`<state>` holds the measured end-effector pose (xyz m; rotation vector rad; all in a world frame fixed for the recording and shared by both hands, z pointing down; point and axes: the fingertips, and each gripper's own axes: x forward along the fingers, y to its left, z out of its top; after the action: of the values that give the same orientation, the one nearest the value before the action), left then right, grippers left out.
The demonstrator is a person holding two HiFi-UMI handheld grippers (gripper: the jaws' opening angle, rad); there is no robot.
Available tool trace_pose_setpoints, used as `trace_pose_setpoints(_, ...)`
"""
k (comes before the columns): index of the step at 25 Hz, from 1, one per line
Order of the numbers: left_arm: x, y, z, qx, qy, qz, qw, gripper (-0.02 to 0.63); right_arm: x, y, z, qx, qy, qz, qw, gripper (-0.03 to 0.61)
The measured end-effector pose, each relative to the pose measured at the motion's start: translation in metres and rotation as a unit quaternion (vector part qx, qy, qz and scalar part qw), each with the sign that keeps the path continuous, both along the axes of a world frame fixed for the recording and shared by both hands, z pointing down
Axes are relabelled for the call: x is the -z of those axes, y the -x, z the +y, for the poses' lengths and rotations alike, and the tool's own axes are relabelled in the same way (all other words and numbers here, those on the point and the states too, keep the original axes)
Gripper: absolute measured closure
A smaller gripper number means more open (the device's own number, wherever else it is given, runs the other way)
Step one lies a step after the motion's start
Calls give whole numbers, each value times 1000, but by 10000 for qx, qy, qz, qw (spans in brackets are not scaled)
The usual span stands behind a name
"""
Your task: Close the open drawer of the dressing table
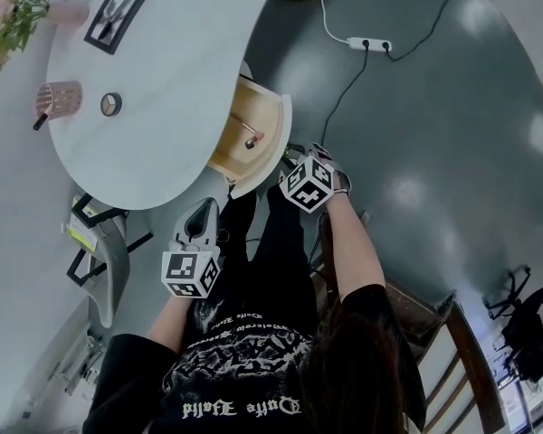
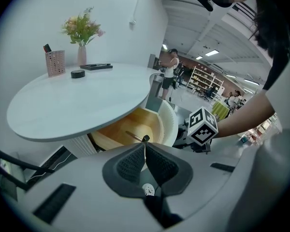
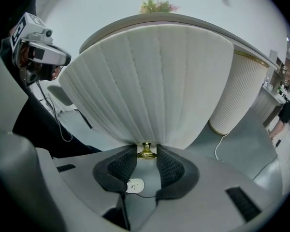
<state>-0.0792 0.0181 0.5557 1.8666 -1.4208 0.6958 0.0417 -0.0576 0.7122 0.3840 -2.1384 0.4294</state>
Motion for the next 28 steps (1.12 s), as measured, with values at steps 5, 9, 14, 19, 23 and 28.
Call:
trace_pose_setpoints(5,-4,3,-2,8,24,-45,10000,588,1,12,-5,6,1,-50,10000,431)
trace_pose_setpoints(9,-6,7,-5,45,27,-33,10000,588,0,20,-9,5,4,-58,10000,431)
trace_pose_setpoints(14,-10,8,-5,79,76,-28,9999,588,1,34,-16,28,7,-96,9999,431)
trace_pose_setpoints(19,-11,13,-6,89,96,-26,9999,588,1,50,-22,-4,-8,-153,9999,431)
trace_pose_setpoints(23,-12,11,-8,122,107,2,9999,588,2,53,-25,49,16,-153,9999,430)
trace_pose_setpoints(28,-12,11,-9,112,125,14,9999,588,3,55,-27,33,13,-166,9999,430)
